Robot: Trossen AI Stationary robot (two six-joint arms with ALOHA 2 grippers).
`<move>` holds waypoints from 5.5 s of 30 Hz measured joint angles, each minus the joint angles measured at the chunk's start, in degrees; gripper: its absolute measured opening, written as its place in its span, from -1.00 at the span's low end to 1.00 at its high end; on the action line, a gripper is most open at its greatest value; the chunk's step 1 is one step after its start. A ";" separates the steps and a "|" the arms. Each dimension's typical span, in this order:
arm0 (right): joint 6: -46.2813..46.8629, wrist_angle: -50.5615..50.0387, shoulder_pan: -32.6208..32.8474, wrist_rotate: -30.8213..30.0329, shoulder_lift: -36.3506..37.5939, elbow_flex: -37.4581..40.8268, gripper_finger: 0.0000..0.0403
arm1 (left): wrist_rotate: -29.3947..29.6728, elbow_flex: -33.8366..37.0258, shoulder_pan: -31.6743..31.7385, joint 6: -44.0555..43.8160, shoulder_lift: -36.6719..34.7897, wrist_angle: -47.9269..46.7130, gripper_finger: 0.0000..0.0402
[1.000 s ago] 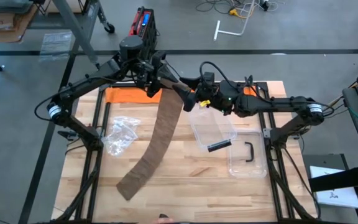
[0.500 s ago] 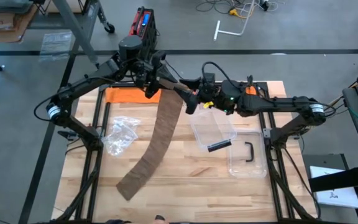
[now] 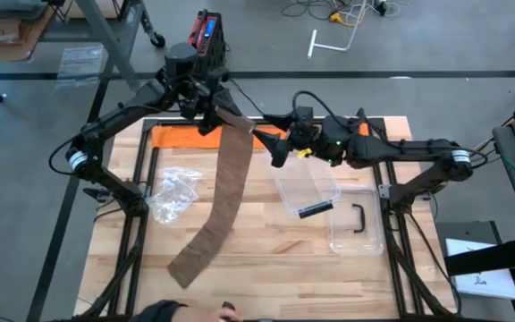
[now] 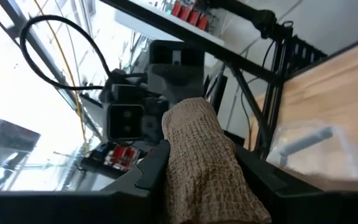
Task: Roll bandage
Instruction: Roll the brown bandage
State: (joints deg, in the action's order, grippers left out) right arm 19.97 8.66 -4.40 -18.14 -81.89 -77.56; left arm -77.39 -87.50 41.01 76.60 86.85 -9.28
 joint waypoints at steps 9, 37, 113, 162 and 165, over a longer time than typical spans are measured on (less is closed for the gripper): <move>1.12 5.61 -0.13 -2.38 -0.87 0.00 0.63 | 0.31 0.53 2.02 7.27 0.09 -4.62 -0.40; -1.98 -1.80 -0.61 -7.81 -11.71 -11.38 0.58 | 4.40 0.22 1.50 22.97 -0.55 -12.33 -0.40; -34.34 11.71 -1.27 -1.32 -5.05 -0.64 -0.47 | 0.87 0.96 12.50 -45.02 -7.58 -16.23 0.40; -50.09 10.14 -3.78 -15.05 -4.54 6.71 -0.50 | -0.43 0.89 11.22 -80.53 11.47 10.79 0.72; -51.12 10.41 -4.00 -10.45 -4.54 6.71 -0.52 | -5.13 0.84 10.94 -85.51 12.53 15.16 0.81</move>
State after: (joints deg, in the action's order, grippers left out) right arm -31.14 19.06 -8.41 -28.59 -86.43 -70.85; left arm -82.52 -86.66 51.95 -8.90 99.38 5.87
